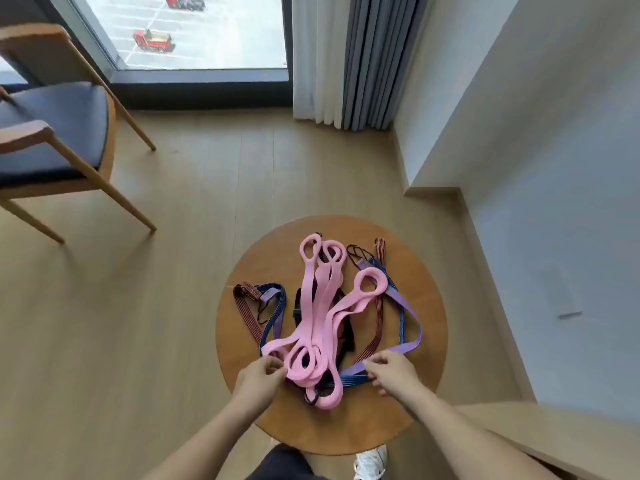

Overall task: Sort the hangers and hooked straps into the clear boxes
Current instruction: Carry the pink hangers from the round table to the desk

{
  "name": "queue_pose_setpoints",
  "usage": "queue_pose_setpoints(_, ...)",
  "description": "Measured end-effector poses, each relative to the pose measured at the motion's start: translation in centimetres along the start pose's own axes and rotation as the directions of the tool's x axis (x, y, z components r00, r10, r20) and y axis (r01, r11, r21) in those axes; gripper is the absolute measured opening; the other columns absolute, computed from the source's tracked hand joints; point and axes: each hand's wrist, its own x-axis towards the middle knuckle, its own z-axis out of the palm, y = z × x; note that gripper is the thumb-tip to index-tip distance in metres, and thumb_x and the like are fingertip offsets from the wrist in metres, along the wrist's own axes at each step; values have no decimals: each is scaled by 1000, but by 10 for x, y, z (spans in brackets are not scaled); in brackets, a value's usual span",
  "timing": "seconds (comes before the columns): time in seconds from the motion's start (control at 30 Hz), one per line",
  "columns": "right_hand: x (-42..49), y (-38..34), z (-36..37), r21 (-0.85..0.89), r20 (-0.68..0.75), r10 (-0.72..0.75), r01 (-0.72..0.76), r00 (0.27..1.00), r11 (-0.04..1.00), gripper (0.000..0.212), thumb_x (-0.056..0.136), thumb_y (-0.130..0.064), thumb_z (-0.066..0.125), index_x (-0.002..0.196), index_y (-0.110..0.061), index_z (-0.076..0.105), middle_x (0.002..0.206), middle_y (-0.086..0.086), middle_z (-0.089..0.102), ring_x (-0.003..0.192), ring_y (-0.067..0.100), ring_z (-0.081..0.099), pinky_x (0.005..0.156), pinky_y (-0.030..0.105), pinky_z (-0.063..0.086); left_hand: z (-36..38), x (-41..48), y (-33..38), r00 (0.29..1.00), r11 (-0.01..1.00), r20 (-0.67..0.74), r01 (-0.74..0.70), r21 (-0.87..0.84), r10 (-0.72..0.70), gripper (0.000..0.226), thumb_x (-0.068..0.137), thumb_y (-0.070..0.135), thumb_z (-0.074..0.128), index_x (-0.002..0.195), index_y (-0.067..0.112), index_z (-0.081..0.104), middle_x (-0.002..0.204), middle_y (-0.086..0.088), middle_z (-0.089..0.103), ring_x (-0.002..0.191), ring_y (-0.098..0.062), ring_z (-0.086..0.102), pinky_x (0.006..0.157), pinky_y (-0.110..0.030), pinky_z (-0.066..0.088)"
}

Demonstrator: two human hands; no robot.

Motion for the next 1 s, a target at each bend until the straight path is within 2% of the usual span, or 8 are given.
queue_pose_setpoints(0.13,37,-47,27,12,-15,-37,37,999,999,3,92,-24,69,90,-21,69,84,1,72,71,23,65,70,39,56,-2,35,27,994,996,91,-73,48,69,17,98,32,64,112,27,73,110,6,73,99,-11,65,76,-25,51)
queue_pose_setpoints(0.23,58,-66,50,-47,-54,-101,99,993,994,6,91,-25,69,96,-21,69,85,-6,68,75,15,62,66,28,51,0,51,40,983,989,156,-110,103,93,23,100,33,61,118,24,71,114,4,72,105,-16,65,87,-30,54)
queue_pose_setpoints(0.33,75,-74,65,-130,-124,-66,49,990,990,9,88,-28,67,83,-22,64,78,-5,65,70,10,59,55,23,38,-1,65,47,973,977,188,-161,139,133,27,101,32,59,123,22,70,121,2,72,108,-16,64,85,-27,48)
queue_pose_setpoints(0.43,88,-77,78,-177,-92,-2,-14,996,984,14,89,-26,65,76,-24,61,77,-2,70,75,20,68,56,25,40,-1,75,50,967,973,206,-181,143,150,29,101,30,58,125,19,70,124,1,72,107,-15,63,84,-26,45)
queue_pose_setpoints(0.57,85,-81,81,-234,-149,10,-45,989,971,30,88,-11,59,58,-16,56,62,2,56,68,31,52,52,30,39,-3,80,53,968,981,217,-154,119,126,28,101,27,58,124,19,70,121,1,73,104,-14,61,82,-26,42)
queue_pose_setpoints(0.73,48,-80,62,-125,-202,-70,45,977,991,15,90,-15,66,76,-20,66,78,-6,66,76,18,59,61,26,43,-9,77,61,940,974,278,-220,54,197,43,98,27,67,139,23,59,128,-1,70,106,-17,63,83,-28,49)
queue_pose_setpoints(0.87,7,-86,42,-43,-186,-126,120,974,992,6,93,-10,66,91,-14,70,89,-5,69,85,16,62,78,30,48,-15,68,77,842,900,396,-429,79,367,95,83,25,83,161,31,30,160,2,42,142,-21,44,108,-44,49)
queue_pose_setpoints(1.0,-32,-102,24,20,-160,-198,204,967,979,7,94,-7,64,94,-9,71,87,-4,69,82,10,61,77,25,50,-20,62,101,681,756,497,-651,73,538,110,75,31,91,163,37,25,170,11,25,156,-11,18,123,-35,25)
